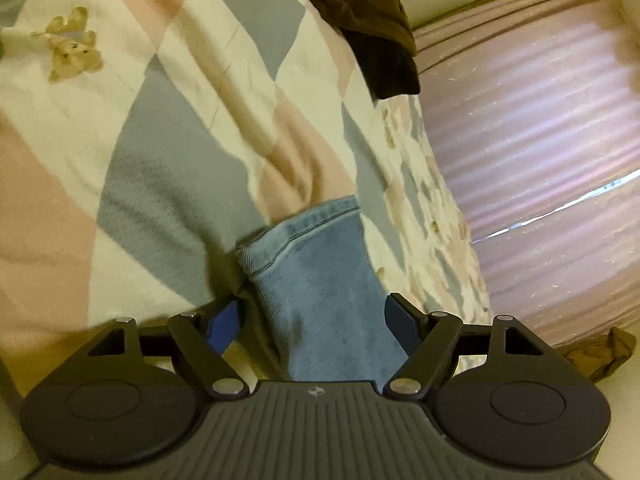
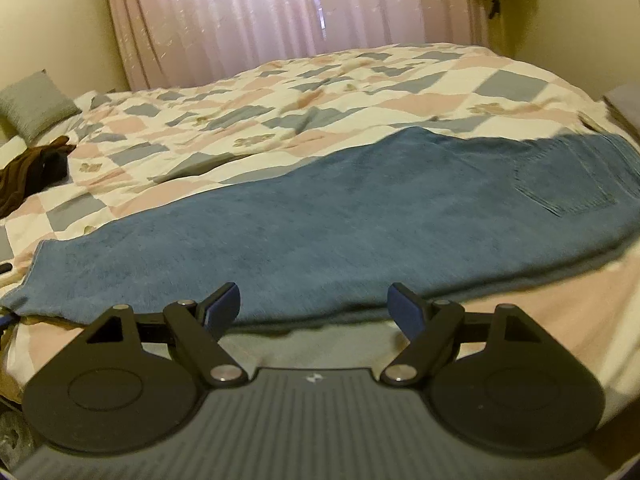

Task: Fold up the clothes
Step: 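Straighten the folded hem end of the jeans with the left gripper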

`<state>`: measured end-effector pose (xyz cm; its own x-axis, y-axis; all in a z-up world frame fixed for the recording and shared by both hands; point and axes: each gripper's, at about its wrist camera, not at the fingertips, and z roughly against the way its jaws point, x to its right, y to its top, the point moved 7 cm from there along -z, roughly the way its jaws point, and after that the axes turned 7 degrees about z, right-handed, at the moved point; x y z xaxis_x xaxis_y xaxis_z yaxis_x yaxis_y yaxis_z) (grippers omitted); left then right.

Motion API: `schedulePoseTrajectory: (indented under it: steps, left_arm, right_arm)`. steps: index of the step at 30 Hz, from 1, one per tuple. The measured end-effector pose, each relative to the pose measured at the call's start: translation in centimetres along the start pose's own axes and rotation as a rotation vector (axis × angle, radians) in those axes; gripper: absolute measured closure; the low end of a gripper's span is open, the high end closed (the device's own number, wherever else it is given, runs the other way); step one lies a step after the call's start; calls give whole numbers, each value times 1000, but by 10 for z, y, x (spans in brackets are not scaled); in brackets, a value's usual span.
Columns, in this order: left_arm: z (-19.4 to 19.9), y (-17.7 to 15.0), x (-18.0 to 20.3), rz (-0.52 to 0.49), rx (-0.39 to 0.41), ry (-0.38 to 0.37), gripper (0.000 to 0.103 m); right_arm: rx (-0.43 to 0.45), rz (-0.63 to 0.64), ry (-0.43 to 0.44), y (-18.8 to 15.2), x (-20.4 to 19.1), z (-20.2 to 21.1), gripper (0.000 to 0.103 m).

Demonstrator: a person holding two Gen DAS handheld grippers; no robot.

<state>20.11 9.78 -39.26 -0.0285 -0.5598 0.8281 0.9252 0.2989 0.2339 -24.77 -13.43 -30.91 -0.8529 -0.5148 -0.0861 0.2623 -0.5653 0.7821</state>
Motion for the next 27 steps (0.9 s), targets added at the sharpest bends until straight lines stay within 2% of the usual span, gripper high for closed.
schedulePoseTrajectory:
  steps: [5,12,17,22,25,27]
  left_arm:
    - [3,-1,9,18,-50,-40,28]
    - [3,-35,4,102,-211,-78,30]
    - [-24,-45,-8,160,-170,-90,30]
    - [-21,-61,-6,154,-172,-126,31]
    - [-29,-54,-7,194,-142,-166,35]
    - [-36,-41,-2,180,-102,-174,35]
  right_arm:
    - [-37,18,17,4,-10,-20,24]
    - [-47,15,75,8,-30,-33,24]
    - [-69,50,110,7,-49,-38,24]
    - [-85,43,101,4,-47,-40,23]
    - [-87,48,97,4,-48,-41,22]
    - [-88,59,99,4,-50,-40,21]
